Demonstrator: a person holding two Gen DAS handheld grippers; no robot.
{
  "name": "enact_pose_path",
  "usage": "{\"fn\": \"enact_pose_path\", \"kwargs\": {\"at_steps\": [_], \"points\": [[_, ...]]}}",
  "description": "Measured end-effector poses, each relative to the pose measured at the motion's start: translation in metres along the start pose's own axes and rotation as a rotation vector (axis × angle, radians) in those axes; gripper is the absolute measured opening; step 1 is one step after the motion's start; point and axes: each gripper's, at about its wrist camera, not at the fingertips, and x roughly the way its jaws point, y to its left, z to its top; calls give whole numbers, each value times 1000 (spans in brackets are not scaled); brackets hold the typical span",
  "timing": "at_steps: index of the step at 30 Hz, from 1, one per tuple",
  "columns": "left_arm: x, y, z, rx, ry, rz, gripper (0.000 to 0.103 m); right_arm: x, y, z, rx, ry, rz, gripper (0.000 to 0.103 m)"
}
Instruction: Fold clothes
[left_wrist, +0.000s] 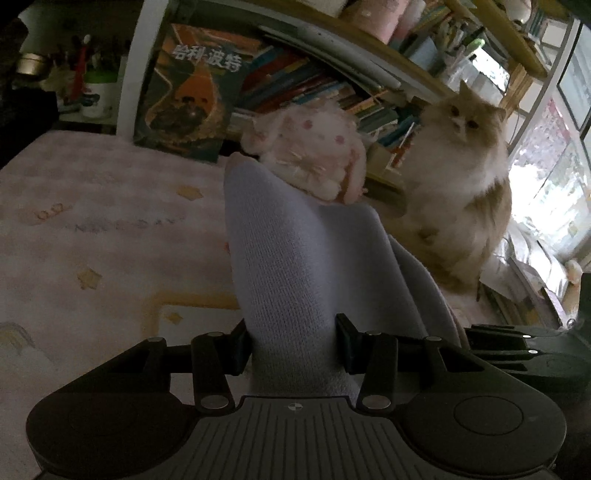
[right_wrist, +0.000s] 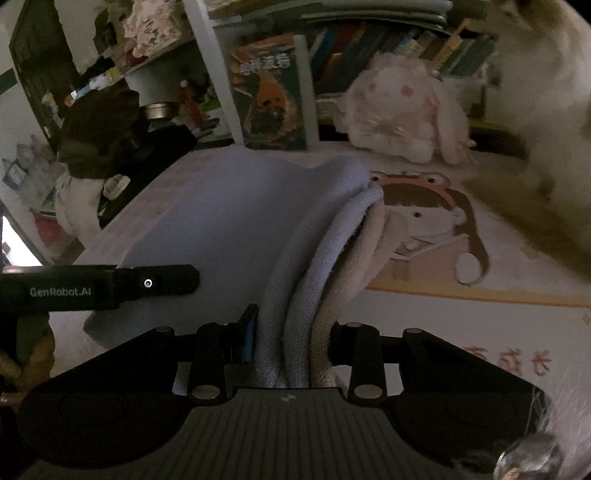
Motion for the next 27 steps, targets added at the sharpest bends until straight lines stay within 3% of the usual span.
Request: {"fn": "enact_pose_path", "kwargs": {"at_steps": [15, 27], "points": [[-3, 97, 39, 31, 53, -100, 44, 60, 77, 19, 58, -9, -80, 31], [45, 128, 90, -9, 18, -112, 45, 111, 71, 75, -16, -45, -115, 31]]}}
